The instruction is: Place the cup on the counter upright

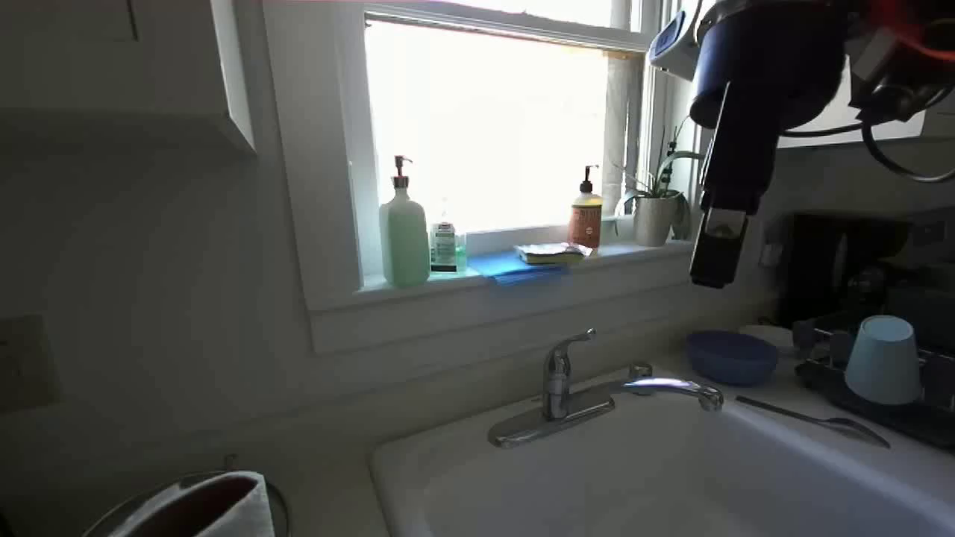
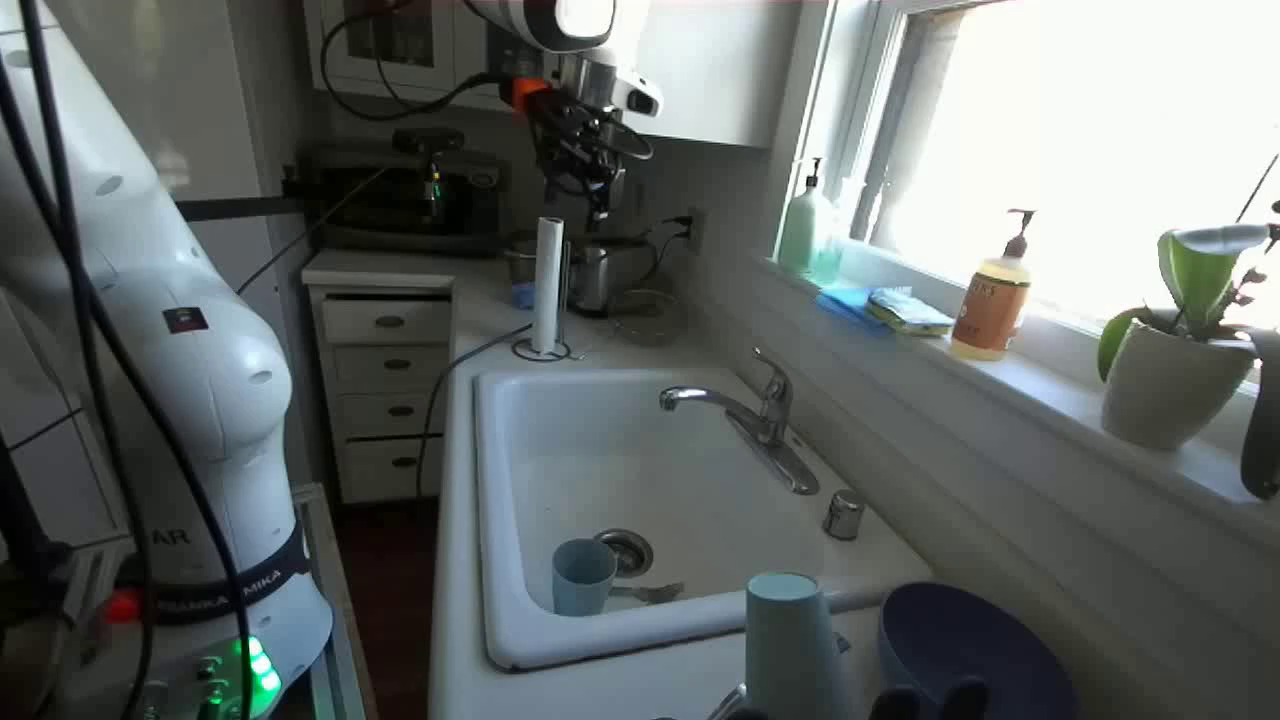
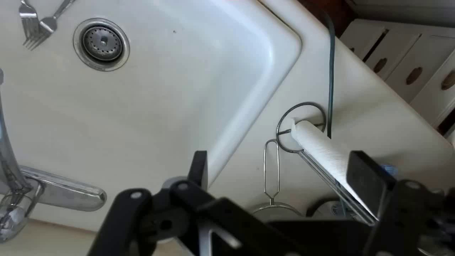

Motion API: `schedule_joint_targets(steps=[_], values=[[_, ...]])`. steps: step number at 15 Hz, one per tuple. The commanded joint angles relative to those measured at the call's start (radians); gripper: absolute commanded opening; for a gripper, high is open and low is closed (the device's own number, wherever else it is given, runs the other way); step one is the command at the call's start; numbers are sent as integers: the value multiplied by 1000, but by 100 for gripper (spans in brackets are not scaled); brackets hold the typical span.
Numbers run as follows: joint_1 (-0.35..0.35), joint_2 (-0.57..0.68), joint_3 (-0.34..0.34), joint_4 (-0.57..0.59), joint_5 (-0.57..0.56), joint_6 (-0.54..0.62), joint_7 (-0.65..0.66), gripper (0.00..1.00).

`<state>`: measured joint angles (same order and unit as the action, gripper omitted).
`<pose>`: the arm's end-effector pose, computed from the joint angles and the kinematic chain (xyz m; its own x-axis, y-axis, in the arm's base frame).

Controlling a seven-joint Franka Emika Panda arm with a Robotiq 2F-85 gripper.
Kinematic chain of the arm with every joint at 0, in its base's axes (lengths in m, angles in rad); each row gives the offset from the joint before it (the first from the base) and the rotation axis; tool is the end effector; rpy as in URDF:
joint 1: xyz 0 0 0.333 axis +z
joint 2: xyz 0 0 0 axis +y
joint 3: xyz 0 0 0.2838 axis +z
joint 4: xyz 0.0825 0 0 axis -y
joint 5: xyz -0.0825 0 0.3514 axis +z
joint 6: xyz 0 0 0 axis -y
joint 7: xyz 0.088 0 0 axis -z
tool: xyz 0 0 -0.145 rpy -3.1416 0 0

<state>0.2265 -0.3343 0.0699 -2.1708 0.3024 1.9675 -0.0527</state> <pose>0.4242 0.1625 0.4865 0.9654 0.2264 0.1294 0.2532 -0.9321 -0.2589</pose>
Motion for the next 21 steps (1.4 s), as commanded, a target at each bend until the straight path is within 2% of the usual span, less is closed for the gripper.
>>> schedule_joint_targets(steps=[1, 6, 7, 9, 15, 21], values=[[-21, 0, 18, 2, 6, -4, -5, 100], [-21, 0, 18, 2, 6, -4, -5, 100], [-38, 5, 12, 1, -4, 13, 26, 100], [-97, 12, -20, -1, -35, -4, 83, 100], [-298, -49, -141, -71, -140, 4, 120, 100], [-463, -16, -192, -113, -437, -7, 198, 100]])
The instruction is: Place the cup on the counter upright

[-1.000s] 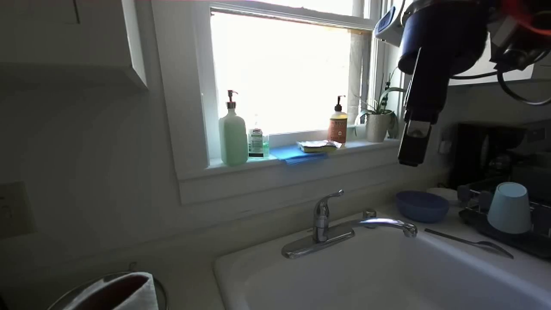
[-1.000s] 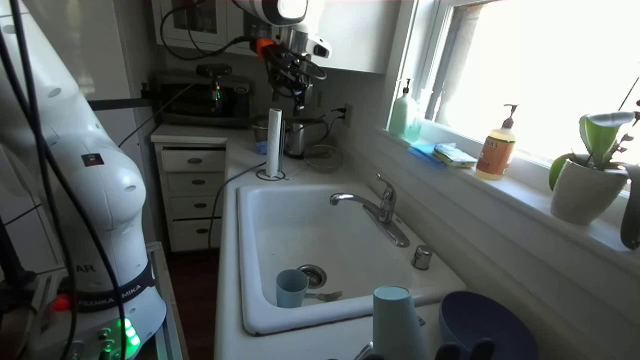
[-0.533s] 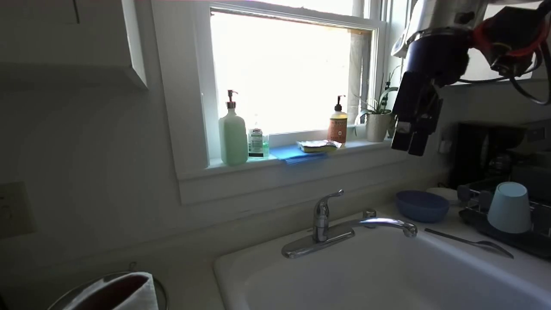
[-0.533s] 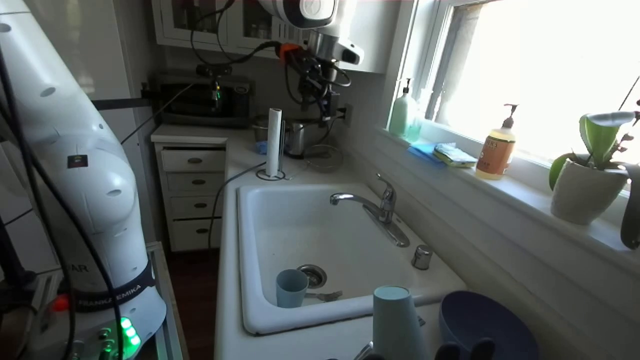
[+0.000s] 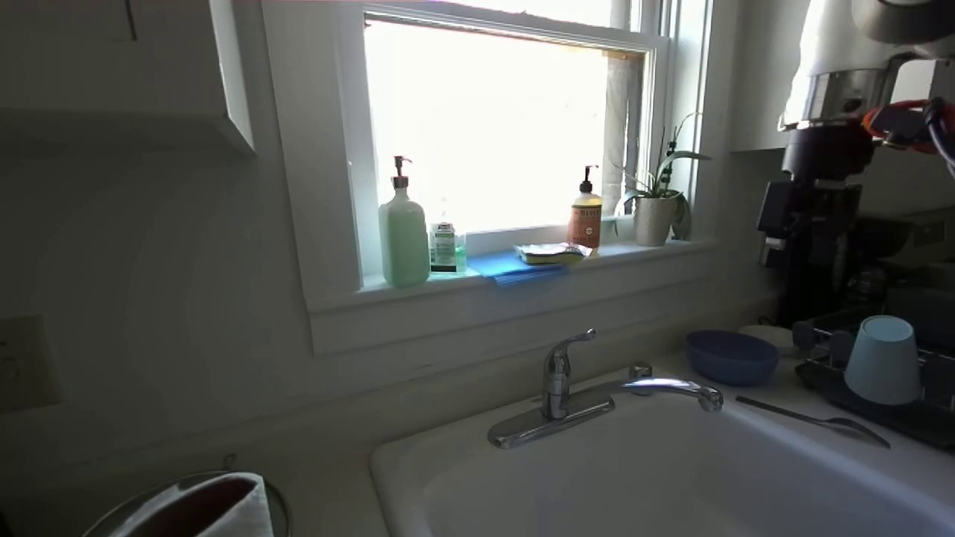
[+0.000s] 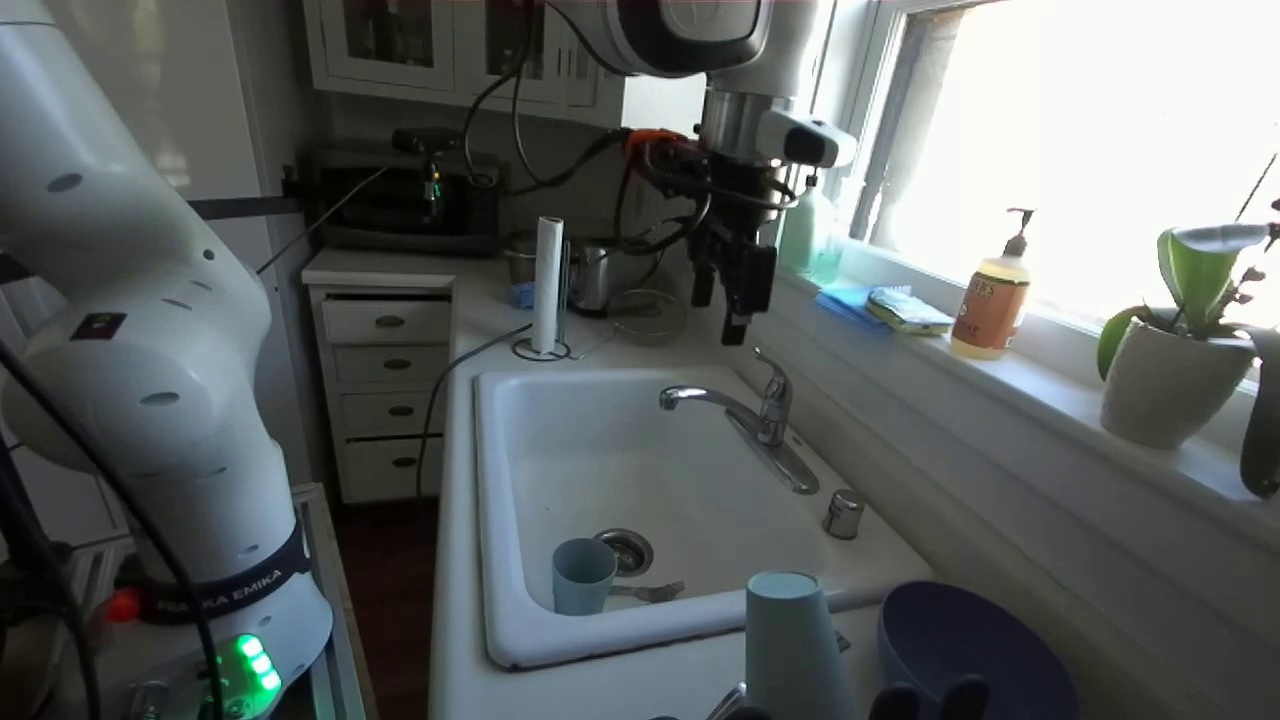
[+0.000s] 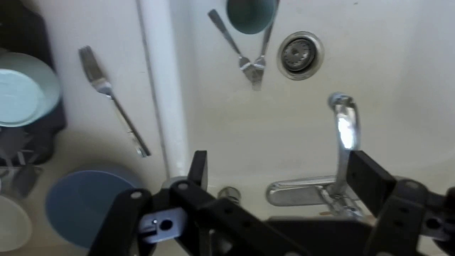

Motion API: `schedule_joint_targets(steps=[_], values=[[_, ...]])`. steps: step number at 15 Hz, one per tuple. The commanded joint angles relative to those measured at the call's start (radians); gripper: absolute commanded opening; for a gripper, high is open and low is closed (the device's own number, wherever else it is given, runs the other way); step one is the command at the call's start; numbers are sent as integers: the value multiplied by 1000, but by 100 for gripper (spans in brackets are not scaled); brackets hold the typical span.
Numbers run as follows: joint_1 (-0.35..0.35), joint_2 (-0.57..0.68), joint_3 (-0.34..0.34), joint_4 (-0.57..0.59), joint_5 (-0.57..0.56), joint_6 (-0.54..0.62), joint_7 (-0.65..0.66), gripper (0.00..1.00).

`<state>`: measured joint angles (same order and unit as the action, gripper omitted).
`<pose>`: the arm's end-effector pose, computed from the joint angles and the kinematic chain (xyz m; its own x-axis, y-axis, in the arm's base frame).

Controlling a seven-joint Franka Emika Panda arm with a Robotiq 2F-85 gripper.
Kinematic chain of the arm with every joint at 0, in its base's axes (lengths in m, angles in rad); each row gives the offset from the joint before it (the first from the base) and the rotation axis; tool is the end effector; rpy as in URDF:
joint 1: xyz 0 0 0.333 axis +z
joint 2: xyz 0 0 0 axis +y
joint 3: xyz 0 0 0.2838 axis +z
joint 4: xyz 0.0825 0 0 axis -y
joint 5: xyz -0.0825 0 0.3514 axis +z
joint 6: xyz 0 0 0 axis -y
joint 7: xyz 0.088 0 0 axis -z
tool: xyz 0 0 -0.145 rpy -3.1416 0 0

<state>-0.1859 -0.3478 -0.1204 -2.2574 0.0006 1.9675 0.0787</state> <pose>0.4154 -0.1330 0.4482 0.9273 -0.3708 0.0521 -0.3687 -0.9284 -0.0457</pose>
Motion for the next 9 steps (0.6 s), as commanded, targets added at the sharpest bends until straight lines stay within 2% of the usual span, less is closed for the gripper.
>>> schedule_joint_targets(steps=[1, 2, 3, 7, 9], values=[[-70, 0, -2, -41, -188, -2, 92, 100], [-77, -4, 6, -59, -217, 19, 135, 100], [-50, 5, -18, -29, -154, -2, 62, 100], [-61, 6, -12, -45, -197, -1, 108, 100], [-89, 56, -7, -4, -256, -8, 173, 100]])
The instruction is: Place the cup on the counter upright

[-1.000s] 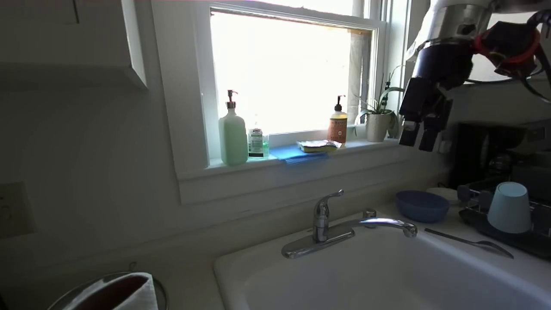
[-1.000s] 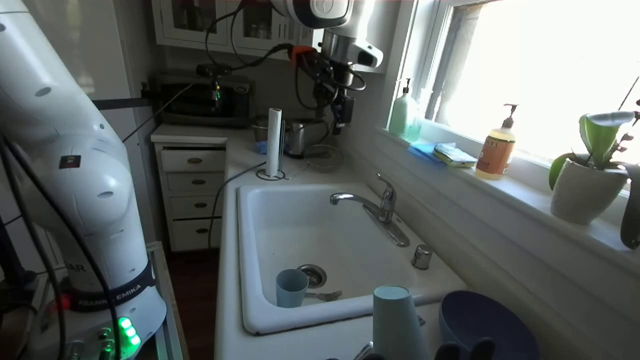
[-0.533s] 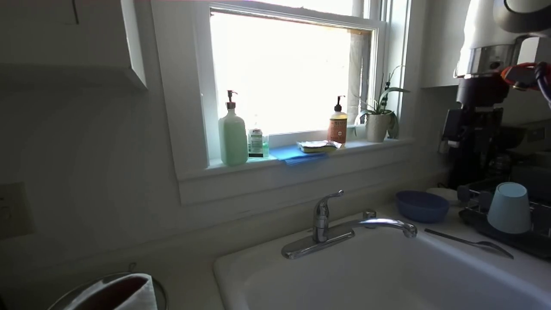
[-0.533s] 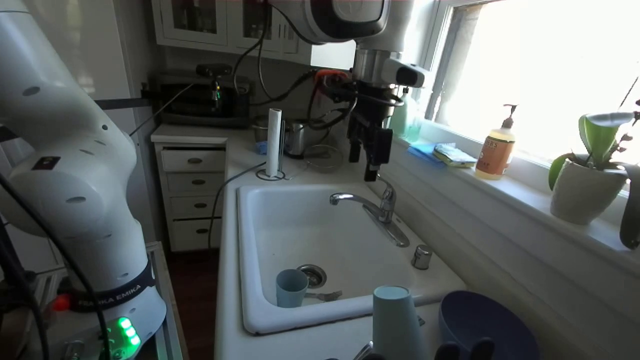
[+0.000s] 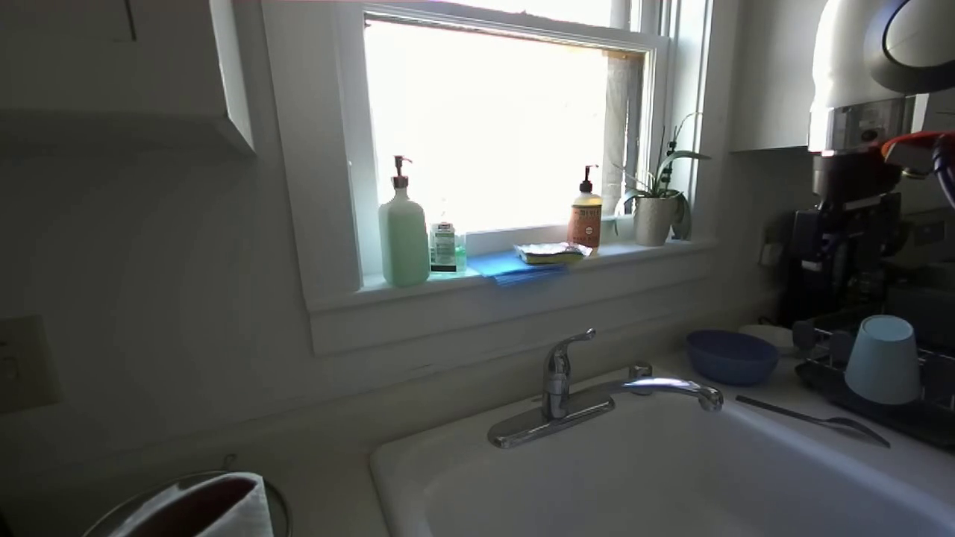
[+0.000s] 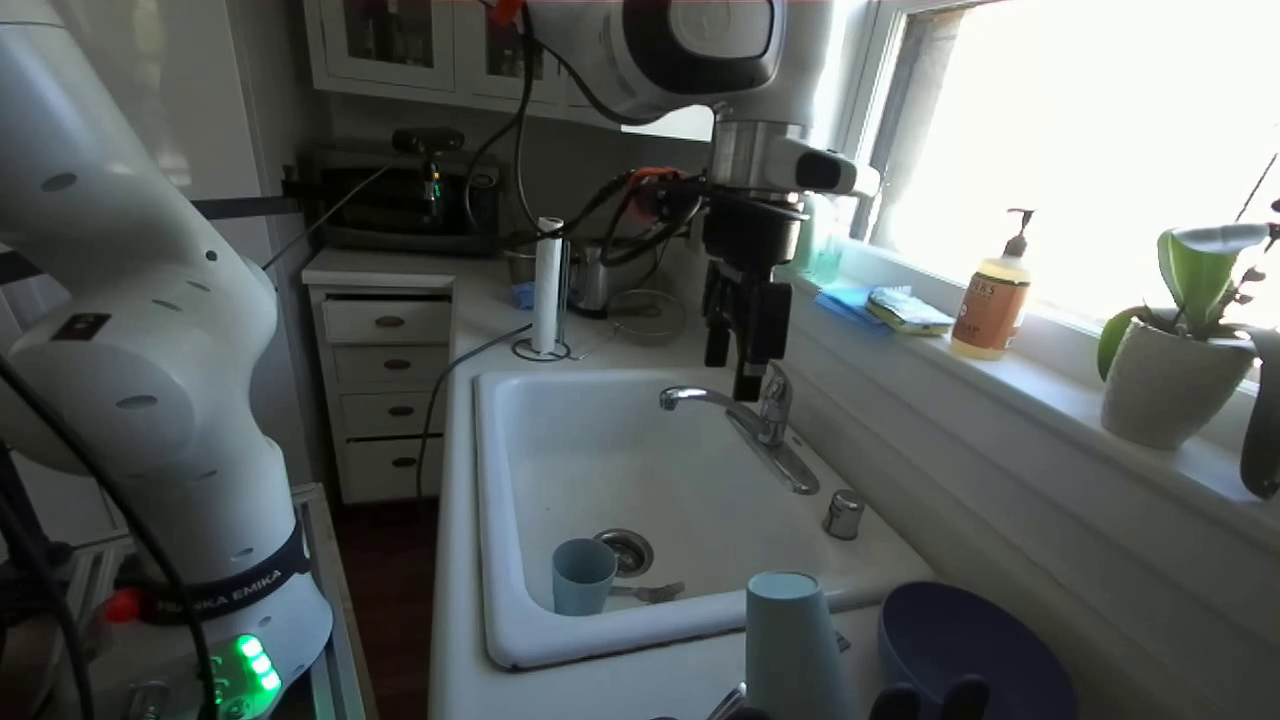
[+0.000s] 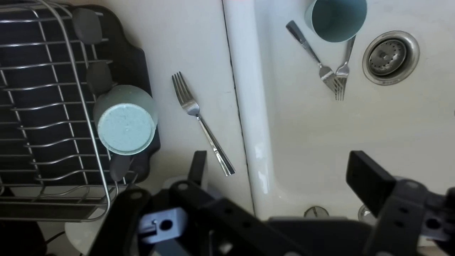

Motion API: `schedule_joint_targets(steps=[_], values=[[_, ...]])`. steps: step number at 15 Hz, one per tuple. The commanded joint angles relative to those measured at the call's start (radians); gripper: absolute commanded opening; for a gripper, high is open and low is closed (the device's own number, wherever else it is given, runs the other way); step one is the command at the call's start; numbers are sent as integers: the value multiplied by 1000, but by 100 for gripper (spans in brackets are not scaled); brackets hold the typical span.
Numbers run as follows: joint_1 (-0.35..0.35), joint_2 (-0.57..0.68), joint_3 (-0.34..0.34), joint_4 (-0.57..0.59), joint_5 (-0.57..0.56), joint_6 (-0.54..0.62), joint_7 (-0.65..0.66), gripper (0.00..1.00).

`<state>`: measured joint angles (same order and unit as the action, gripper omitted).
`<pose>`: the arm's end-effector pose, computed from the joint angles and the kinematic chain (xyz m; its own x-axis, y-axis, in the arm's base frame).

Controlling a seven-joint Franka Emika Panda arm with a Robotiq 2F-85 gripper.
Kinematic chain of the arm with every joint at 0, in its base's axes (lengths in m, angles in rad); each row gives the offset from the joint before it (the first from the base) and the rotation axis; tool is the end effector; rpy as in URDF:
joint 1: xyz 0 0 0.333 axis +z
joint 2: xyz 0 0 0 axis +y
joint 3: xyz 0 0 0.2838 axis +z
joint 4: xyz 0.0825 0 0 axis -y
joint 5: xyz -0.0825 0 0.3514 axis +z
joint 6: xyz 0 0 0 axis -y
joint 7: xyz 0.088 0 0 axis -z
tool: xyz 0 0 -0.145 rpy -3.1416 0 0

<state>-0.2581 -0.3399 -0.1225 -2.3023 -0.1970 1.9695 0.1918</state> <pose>0.3913 -0.1784 0.4257 0.8832 -0.4683 0.0277 -0.4673 -0.8733 0.1379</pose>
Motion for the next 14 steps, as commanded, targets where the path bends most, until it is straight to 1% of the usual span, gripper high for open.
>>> schedule_joint_targets(steps=[1, 2, 5, 7, 8, 11, 14], values=[[-33, 58, -1, 43, -122, 7, 92, 100], [-42, 79, -4, 56, -166, -18, 103, 100], [-69, 133, -11, 71, -322, -42, 172, 100], [-70, 174, -25, 69, -370, -58, 188, 100], [-69, 189, -33, 60, -393, -41, 213, 100], [-58, 226, -60, 43, -392, -26, 218, 100], [-52, 251, -83, 36, -358, -19, 175, 100]])
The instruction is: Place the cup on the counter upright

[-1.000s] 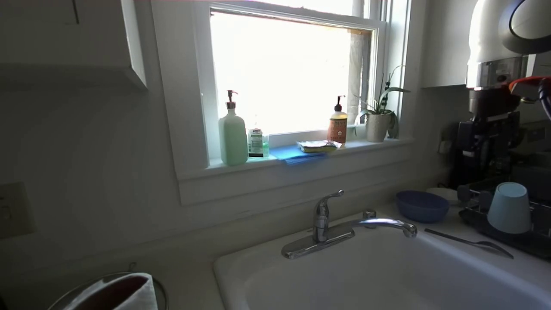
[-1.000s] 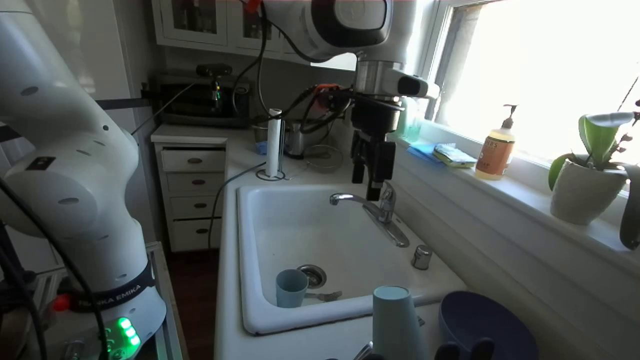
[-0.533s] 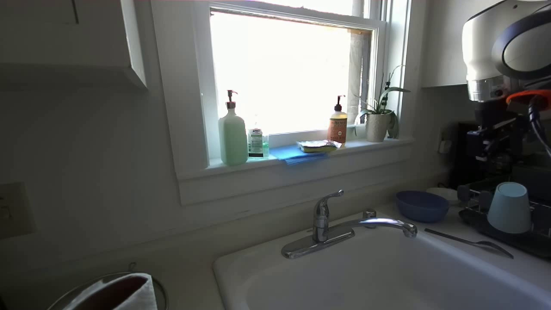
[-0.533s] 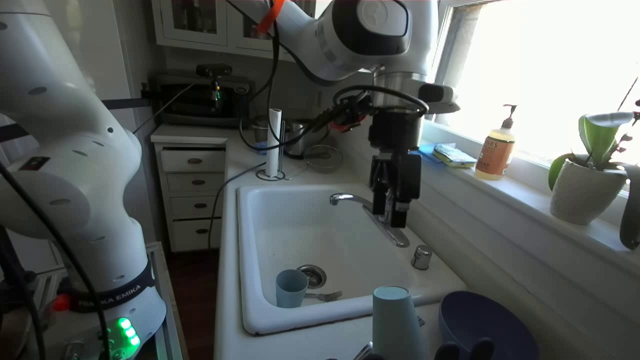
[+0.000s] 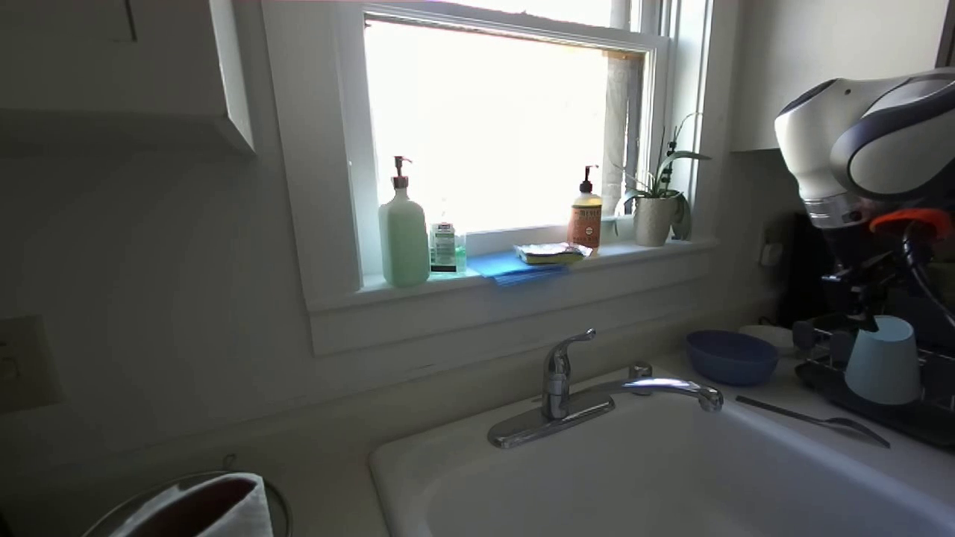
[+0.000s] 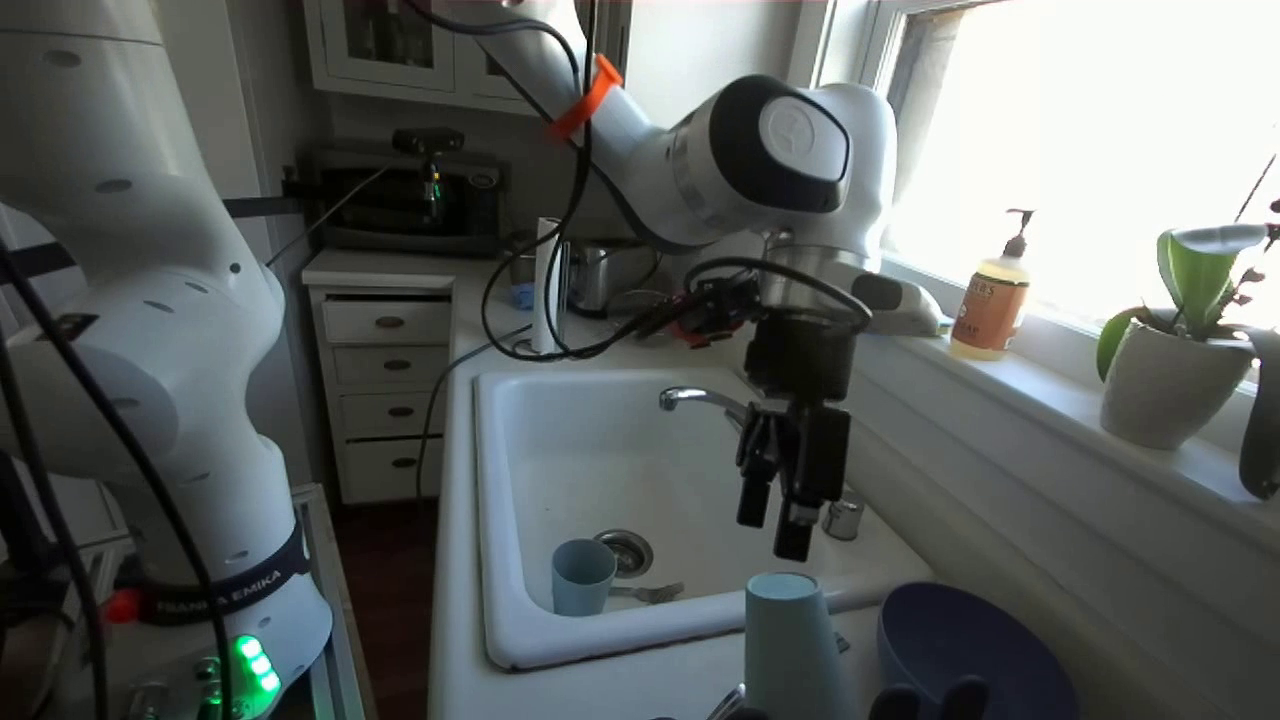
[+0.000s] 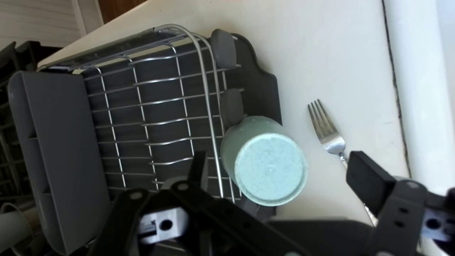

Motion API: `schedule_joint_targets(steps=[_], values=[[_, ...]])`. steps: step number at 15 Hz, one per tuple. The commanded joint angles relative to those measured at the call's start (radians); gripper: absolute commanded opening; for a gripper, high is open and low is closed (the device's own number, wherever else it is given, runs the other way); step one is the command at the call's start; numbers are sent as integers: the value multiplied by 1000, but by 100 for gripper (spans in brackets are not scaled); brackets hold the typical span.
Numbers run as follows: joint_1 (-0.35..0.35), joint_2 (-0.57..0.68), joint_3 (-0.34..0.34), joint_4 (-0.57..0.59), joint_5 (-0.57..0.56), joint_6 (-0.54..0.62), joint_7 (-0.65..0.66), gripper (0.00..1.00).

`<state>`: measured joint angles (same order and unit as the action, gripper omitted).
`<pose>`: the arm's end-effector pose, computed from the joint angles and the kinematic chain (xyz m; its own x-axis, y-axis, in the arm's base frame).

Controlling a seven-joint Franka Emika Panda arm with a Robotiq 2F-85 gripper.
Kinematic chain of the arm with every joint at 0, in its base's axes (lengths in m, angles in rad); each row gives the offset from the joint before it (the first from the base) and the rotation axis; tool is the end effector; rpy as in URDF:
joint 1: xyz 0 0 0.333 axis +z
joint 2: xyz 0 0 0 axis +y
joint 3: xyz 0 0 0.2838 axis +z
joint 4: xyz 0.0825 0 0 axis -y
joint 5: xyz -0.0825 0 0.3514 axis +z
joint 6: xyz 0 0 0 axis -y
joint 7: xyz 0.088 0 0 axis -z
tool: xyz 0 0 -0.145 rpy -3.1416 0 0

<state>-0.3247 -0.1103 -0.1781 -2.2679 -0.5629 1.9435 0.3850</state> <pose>0.3706 -0.2664 0.3493 0.8005 -0.5943 -0.0778 -0.4874 -0.7210 0.4925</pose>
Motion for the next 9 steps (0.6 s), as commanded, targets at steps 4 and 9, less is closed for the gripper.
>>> schedule_joint_targets(steps=[4, 9], values=[[14, 50, -49, 15, 44, -8, -73, 100], [10, 62, -78, 22, 120, 35, -118, 100]])
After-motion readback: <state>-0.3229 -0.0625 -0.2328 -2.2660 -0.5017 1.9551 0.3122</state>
